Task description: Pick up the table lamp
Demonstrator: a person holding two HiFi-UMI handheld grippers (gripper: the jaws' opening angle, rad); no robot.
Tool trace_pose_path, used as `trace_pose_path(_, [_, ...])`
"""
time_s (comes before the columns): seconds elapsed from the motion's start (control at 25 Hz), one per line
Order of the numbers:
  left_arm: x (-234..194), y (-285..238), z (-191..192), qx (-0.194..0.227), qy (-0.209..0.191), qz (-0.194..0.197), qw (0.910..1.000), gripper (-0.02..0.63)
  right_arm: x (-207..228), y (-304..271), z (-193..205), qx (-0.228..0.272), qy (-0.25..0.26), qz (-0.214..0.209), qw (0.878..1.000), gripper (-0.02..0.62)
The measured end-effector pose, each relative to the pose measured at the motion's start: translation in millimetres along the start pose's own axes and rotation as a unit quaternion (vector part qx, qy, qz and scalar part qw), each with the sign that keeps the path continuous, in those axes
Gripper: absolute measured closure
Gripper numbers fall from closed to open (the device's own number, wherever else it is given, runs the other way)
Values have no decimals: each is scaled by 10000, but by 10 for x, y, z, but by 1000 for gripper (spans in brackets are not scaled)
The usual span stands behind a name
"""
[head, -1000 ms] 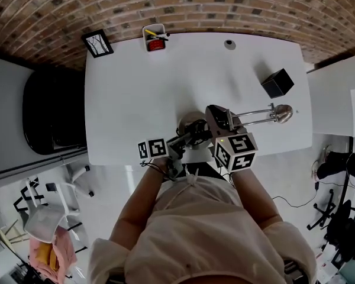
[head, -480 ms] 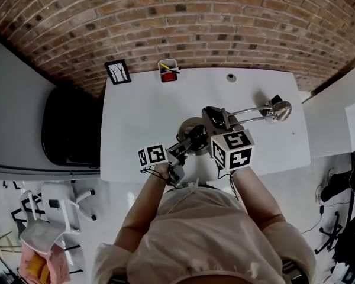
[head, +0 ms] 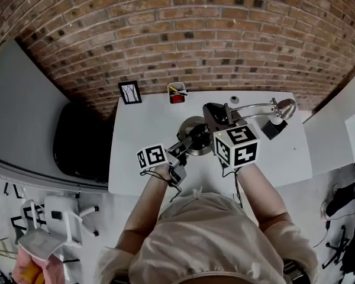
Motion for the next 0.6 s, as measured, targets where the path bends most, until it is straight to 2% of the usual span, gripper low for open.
trace_pose_path(0.2, [91,23,-99,72,-44,52,10000,456,-72,3,-138,14,106,-84,9999,555])
trace_pose_path(0.6, [64,29,-61,-3,47,-16,10000,456,-38,-23,-99,-65,50,-71,9999,556])
Point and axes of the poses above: the fingertips, and each gripper's own axes: y backward along the fingers, x to its right, z out of its underside, the point moved 8 cm from there along y, backward along the fingers, and after that the axes turned 15 degrees about -y, right-handed, at the moved point
